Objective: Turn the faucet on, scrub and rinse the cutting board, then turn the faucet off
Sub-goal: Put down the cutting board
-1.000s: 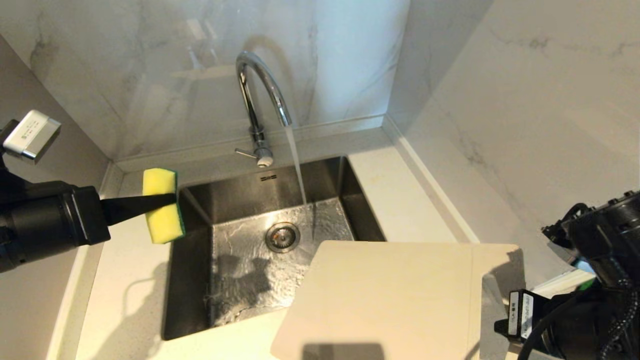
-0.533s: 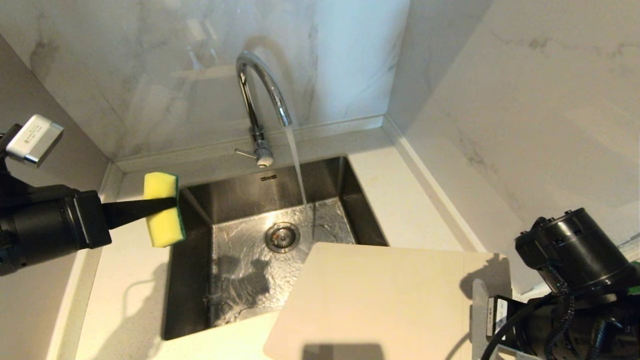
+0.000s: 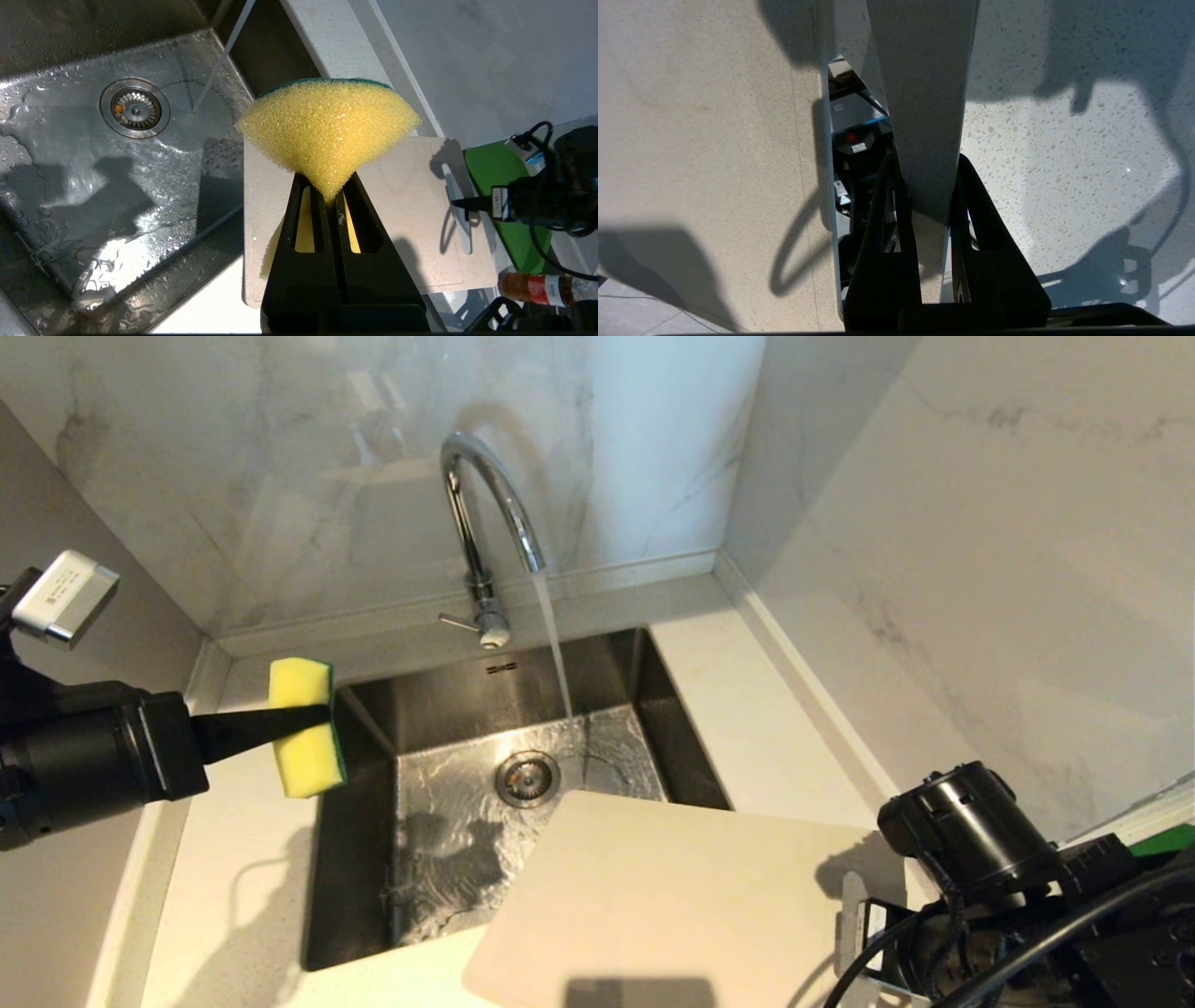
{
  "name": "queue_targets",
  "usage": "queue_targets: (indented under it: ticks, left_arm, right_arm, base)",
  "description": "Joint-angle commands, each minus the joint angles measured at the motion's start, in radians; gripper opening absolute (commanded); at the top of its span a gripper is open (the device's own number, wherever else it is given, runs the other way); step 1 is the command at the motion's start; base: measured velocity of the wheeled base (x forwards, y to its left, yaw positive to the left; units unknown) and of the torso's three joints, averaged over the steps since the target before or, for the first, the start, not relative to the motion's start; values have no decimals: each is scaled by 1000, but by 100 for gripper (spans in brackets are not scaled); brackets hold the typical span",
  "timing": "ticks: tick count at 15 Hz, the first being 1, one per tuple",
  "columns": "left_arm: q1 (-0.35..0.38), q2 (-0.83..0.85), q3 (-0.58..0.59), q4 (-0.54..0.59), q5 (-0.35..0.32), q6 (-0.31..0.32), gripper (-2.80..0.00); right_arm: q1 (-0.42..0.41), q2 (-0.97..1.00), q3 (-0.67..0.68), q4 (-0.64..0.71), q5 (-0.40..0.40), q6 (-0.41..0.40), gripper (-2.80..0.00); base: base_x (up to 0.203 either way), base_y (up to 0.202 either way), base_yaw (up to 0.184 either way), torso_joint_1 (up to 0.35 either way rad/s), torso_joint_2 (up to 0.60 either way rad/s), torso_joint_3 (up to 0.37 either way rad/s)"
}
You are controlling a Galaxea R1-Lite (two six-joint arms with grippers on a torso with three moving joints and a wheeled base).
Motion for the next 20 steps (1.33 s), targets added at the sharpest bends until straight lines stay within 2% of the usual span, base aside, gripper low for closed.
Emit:
queue_targets:
  ticks: [1, 8, 15, 20]
  left_arm:
    - [0, 2, 1, -2, -2, -3, -280]
    - [0, -1, 6, -2, -2, -2, -280]
    - [0, -1, 12, -2, -2, -2, -280]
    - [0, -1, 25, -2, -2, -2, -280]
  right_arm:
    - [0, 52, 26, -23, -1, 5, -280]
    - [-1, 161, 83, -196, -2, 3, -280]
    - [-6, 222, 40, -213, -2, 5, -280]
    - [-57, 263, 23, -272, -2, -14, -280]
  base:
    - [0, 0, 0, 0, 0, 0]
    - [0, 0, 0, 0, 0, 0]
    - [0, 0, 0, 0, 0, 0]
    - [0, 0, 0, 0, 0, 0]
